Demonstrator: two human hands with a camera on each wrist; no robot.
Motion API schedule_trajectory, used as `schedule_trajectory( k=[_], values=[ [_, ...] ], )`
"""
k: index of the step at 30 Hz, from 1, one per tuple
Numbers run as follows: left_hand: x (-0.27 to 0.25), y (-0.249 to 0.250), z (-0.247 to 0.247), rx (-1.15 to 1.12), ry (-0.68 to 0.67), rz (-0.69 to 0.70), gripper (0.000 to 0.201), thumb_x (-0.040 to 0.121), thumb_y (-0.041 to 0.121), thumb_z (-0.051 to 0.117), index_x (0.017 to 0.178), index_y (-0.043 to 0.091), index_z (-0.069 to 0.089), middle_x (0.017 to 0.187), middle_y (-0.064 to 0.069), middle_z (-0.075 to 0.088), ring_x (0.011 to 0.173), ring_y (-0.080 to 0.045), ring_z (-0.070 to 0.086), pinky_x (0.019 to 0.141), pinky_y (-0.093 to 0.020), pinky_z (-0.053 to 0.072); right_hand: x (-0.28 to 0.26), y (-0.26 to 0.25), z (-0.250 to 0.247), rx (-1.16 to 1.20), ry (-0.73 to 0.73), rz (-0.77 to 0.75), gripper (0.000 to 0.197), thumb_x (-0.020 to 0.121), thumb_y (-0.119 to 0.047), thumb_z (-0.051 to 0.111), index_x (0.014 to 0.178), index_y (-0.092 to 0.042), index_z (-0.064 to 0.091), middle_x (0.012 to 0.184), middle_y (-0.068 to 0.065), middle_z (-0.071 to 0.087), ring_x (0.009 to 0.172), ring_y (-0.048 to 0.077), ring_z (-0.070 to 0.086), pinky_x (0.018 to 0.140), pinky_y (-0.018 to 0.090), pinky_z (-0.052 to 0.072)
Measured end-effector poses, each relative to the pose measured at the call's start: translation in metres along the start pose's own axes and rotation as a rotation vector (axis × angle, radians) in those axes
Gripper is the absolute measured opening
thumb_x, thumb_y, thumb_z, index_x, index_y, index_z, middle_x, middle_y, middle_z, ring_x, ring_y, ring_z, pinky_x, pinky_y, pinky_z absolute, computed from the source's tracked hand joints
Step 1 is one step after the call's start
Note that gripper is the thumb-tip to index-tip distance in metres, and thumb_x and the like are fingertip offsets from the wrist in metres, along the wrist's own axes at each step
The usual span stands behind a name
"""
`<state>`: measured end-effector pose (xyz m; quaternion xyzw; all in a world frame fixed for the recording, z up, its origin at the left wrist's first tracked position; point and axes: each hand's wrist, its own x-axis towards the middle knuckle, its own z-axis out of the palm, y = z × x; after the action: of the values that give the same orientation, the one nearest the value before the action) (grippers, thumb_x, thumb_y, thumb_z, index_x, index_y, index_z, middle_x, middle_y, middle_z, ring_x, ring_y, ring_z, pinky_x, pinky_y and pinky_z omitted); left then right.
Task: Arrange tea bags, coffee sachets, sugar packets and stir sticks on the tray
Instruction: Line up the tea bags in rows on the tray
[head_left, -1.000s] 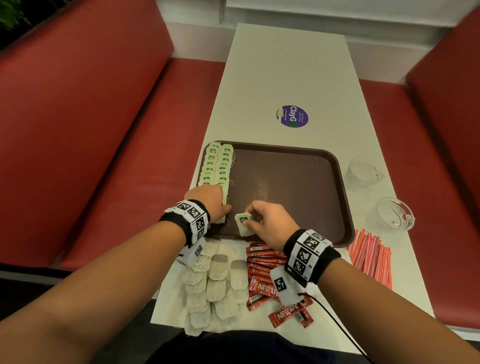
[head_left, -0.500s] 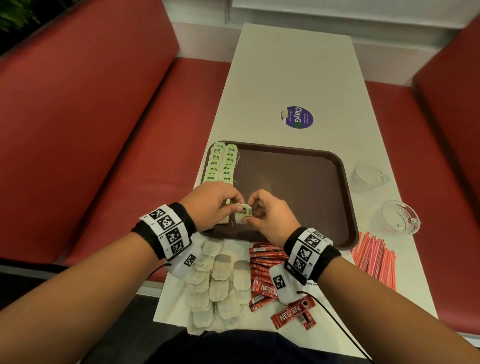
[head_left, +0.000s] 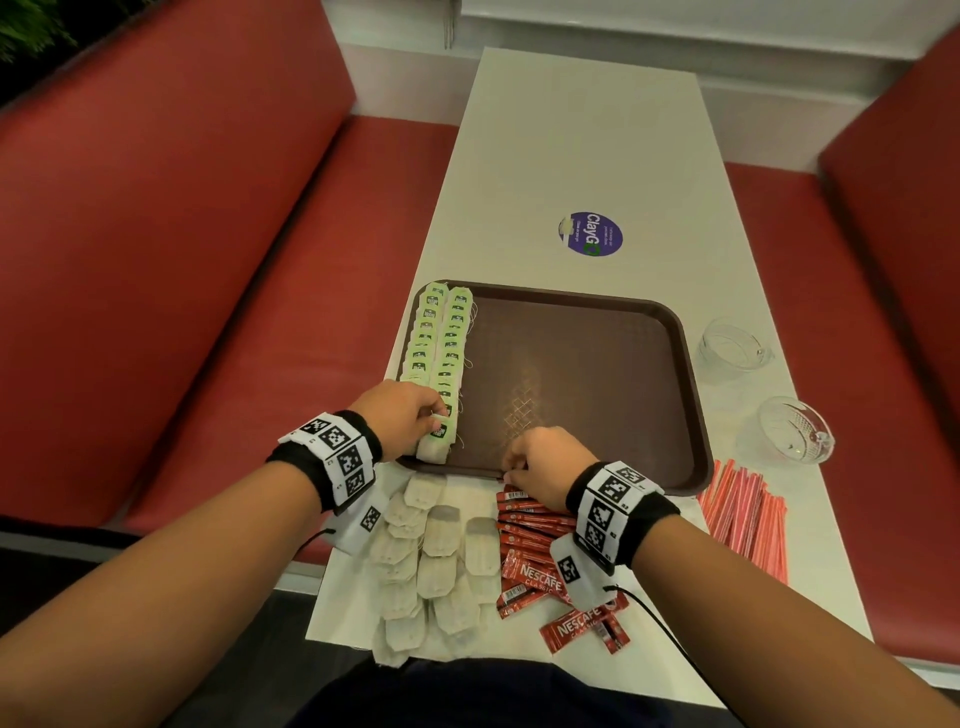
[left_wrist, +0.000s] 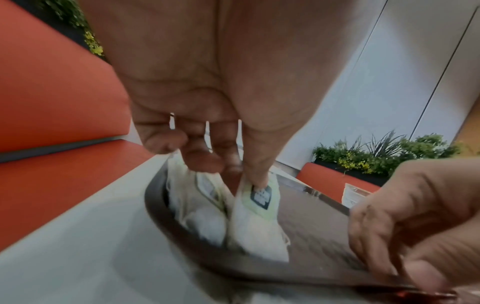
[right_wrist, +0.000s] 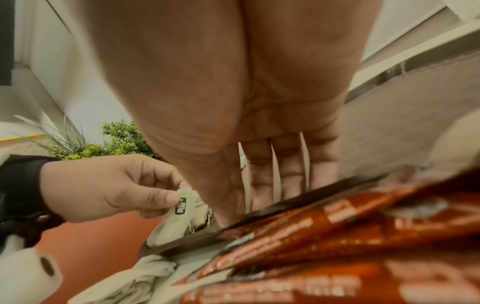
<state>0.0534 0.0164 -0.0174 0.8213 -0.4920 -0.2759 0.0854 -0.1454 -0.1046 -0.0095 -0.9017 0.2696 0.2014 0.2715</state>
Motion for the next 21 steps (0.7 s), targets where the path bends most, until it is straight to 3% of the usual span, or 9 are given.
schedule_trajectory(
  k=[3, 6, 10, 13, 16, 21],
  values=[
    [0.006, 0.000, 0.003, 0.026, 0.057, -0.047, 0.016, 0.090, 0.031, 0.070, 0.106, 0.029, 0.072, 0.090, 0.008, 0.065, 0.090, -0.015, 0.062, 0.078, -0.027, 0.049, 0.001, -0.003, -0.002, -0.038, -0.004, 0.016, 0.023, 0.097, -0.017, 0.057, 0.106, -0.024, 0.076, 0.112, -0.003, 0.072, 0.103, 0.019, 0.065, 0.094, 0.033, 0.054],
    [0.010, 0.002, 0.004, 0.043, 0.087, -0.112, 0.023, 0.085, 0.036, 0.074, 0.106, 0.031, 0.068, 0.092, 0.010, 0.064, 0.090, -0.015, 0.060, 0.079, -0.029, 0.050, 0.001, -0.004, -0.001, -0.057, 0.004, 0.006, 0.024, 0.097, -0.016, 0.057, 0.109, -0.024, 0.076, 0.112, -0.002, 0.072, 0.103, 0.020, 0.065, 0.093, 0.033, 0.054],
    [0.009, 0.011, 0.007, 0.120, 0.112, -0.171, 0.035, 0.085, 0.056, 0.066, 0.102, 0.029, 0.053, 0.092, 0.006, 0.061, 0.088, -0.020, 0.060, 0.072, -0.033, 0.050, 0.003, -0.003, 0.001, -0.081, 0.000, 0.009, 0.023, 0.097, -0.018, 0.057, 0.110, -0.026, 0.074, 0.112, -0.002, 0.071, 0.102, 0.020, 0.065, 0.092, 0.033, 0.054],
    [0.010, 0.023, 0.014, 0.242, 0.060, -0.200, 0.046, 0.084, 0.065, 0.060, 0.103, 0.024, 0.051, 0.094, 0.003, 0.061, 0.087, -0.021, 0.060, 0.074, -0.035, 0.053, 0.004, -0.003, 0.001, -0.092, -0.015, 0.017, 0.024, 0.097, -0.018, 0.057, 0.111, -0.027, 0.074, 0.114, -0.002, 0.070, 0.103, 0.021, 0.064, 0.093, 0.034, 0.053],
    [0.014, 0.028, 0.019, 0.322, 0.046, -0.220, 0.050, 0.084, 0.063, 0.061, 0.108, 0.020, 0.053, 0.098, -0.001, 0.062, 0.088, -0.025, 0.061, 0.071, -0.033, 0.050, 0.003, -0.004, 0.001, -0.106, -0.018, 0.005, 0.025, 0.097, -0.017, 0.056, 0.113, -0.025, 0.073, 0.116, -0.001, 0.070, 0.105, 0.022, 0.064, 0.094, 0.035, 0.053],
    [0.013, 0.036, 0.017, 0.341, 0.028, -0.234, 0.043, 0.086, 0.057, 0.062, 0.105, 0.019, 0.059, 0.089, 0.000, 0.056, 0.080, -0.024, 0.056, 0.066, -0.032, 0.046, 0.002, -0.003, 0.003, -0.104, -0.004, -0.002, 0.020, 0.097, -0.020, 0.057, 0.110, -0.023, 0.072, 0.111, -0.001, 0.069, 0.101, 0.022, 0.063, 0.088, 0.033, 0.053]
  ],
)
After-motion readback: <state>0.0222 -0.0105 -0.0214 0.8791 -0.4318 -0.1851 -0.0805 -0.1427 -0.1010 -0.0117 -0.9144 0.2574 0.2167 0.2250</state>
